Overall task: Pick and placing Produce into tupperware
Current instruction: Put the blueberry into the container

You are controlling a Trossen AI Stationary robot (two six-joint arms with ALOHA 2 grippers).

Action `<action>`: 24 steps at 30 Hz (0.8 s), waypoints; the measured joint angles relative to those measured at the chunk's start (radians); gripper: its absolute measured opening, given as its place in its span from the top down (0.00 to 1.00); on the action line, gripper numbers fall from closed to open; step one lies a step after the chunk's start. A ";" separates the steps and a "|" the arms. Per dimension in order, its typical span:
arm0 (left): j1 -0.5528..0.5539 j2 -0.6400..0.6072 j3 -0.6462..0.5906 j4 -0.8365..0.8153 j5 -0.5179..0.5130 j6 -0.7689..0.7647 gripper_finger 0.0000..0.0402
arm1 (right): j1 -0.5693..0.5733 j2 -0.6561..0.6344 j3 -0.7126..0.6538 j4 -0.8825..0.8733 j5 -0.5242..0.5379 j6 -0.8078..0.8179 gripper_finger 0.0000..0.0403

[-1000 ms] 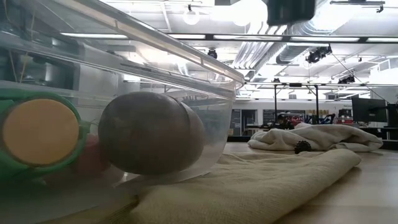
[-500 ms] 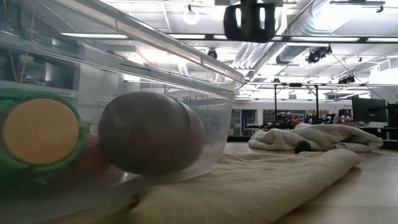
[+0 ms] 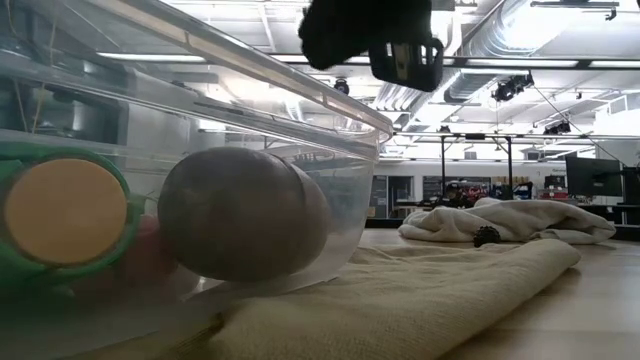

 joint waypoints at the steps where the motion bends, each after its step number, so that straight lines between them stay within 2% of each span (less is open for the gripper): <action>1: 0.000 0.000 0.000 0.000 0.000 0.000 1.00 | 0.000 0.000 0.000 -0.009 0.002 -0.005 0.92; 24: 0.000 0.000 0.000 -0.009 -0.003 -0.010 1.00 | 0.002 0.039 -0.001 -0.019 -0.043 -0.116 0.92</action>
